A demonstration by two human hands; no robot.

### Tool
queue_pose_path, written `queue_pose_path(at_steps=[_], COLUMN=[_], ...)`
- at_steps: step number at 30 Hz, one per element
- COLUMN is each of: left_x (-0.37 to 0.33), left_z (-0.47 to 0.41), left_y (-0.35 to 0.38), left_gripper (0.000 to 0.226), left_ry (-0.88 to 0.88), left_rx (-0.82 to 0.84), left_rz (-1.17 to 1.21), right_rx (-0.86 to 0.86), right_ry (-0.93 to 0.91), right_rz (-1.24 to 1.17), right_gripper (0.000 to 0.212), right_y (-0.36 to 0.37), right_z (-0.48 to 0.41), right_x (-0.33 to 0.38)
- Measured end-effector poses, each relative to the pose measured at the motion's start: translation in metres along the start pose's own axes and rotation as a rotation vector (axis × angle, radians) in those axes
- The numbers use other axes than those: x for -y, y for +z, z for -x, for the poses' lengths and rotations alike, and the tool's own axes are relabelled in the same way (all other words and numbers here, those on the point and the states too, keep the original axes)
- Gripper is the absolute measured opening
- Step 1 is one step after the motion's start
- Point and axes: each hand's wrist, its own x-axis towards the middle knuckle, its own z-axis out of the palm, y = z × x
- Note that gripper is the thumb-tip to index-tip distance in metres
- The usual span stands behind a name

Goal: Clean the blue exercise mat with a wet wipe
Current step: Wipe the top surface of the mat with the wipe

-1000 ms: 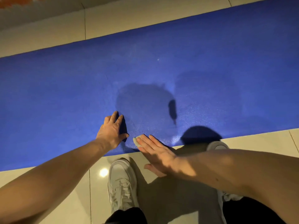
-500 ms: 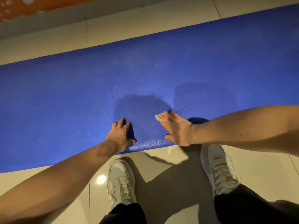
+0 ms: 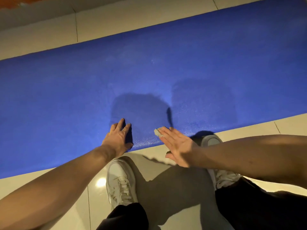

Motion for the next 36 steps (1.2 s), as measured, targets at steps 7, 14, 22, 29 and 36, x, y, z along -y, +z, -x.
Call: queue_pose_path(at_steps=[7,14,22,29,36], left_x=[-0.002,-0.002,0.004,0.006,0.005], left_z=[0.000,-0.003,-0.001,-0.001,-0.002], left_y=[0.000,-0.001,-0.002,-0.004,-0.005], left_gripper=[0.090,0.088,0.086,0.085,0.083], left_ry=[-0.009,-0.003,0.021,0.022,0.027], left_rx=[0.003,0.002,-0.003,0.005,0.000], left_rz=[-0.004,-0.015,-0.015,-0.024,-0.027], right_rx=[-0.051,0.118,0.135,0.143,0.085], right_ry=[0.281,-0.099,-0.003,0.327,-0.022], right_rz=[-0.248,-0.035,-0.037,-0.290,-0.134], right_gripper=[0.080,0.085,0.086,0.091,0.084], right_y=[0.006,-0.002,-0.021,-0.018,-0.014], right_z=[0.004,-0.064,-0.052,-0.051,-0.089], right_x=[-0.004,0.033,-0.049,-0.036,0.025])
